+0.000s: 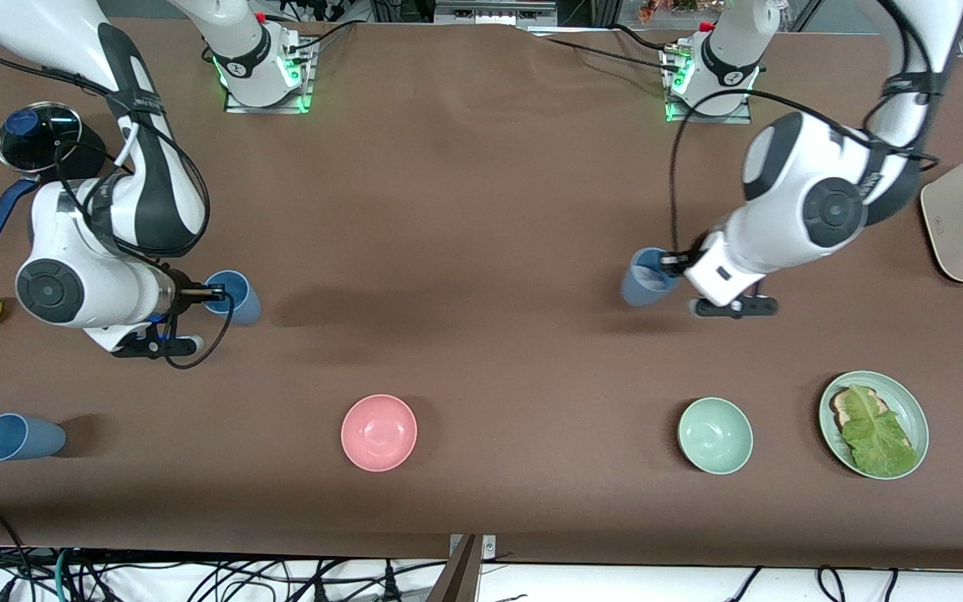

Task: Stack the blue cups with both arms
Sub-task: 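Place the cup mid-table with the left gripper while the right gripper follows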

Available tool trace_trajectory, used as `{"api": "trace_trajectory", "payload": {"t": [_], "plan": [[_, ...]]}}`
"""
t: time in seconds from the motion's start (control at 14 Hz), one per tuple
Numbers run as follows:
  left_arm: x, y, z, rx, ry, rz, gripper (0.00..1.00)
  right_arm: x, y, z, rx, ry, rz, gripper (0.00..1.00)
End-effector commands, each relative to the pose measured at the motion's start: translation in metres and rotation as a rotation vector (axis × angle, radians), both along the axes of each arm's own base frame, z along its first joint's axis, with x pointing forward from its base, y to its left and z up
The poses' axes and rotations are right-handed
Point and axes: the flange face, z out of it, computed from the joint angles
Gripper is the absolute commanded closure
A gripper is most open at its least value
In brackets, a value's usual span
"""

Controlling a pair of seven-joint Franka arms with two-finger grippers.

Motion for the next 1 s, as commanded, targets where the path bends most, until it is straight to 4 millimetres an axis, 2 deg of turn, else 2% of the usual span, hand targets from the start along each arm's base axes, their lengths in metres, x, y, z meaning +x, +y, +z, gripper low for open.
{"api": "trace_trajectory", "payload": {"t": [0.0,0.14,0.21,0.29,0.43,0.64,0.71,0.79,0.93], "plan": [[0.004,-0.052,-0.024,-0.092,0.086,0.02,1.0,0.014,0.036,0.01,-0.03,0.01,-0.012,1.0],[-0.007,-0.098,-0.049,-0.112,0.076,-0.027,1.0,0.013,0.068,0.024,-0.02,0.0,-0.051,1.0],[-0.014,-0.117,-0.073,-0.111,0.071,-0.04,1.0,0.013,0.08,0.031,0.007,0.005,-0.089,1.0],[-0.014,-0.122,-0.09,-0.113,0.068,-0.026,1.0,0.014,0.089,0.038,0.027,0.006,-0.119,1.0],[-0.018,-0.136,-0.104,-0.12,0.057,-0.036,1.0,0.008,0.118,0.05,0.037,0.011,-0.159,1.0],[-0.02,-0.137,-0.107,-0.117,0.062,-0.037,0.99,-0.009,0.19,0.065,0.018,-0.003,-0.289,1.0],[-0.019,-0.137,-0.105,-0.113,0.064,-0.022,0.59,-0.016,0.213,0.069,0.006,-0.013,-0.314,1.0],[-0.021,-0.137,-0.1,-0.103,0.07,-0.008,0.01,-0.023,0.234,0.075,-0.006,-0.026,-0.346,1.0],[-0.022,-0.132,-0.073,-0.091,0.072,-0.018,0.0,-0.04,0.272,0.083,-0.008,-0.022,-0.421,1.0]]}}
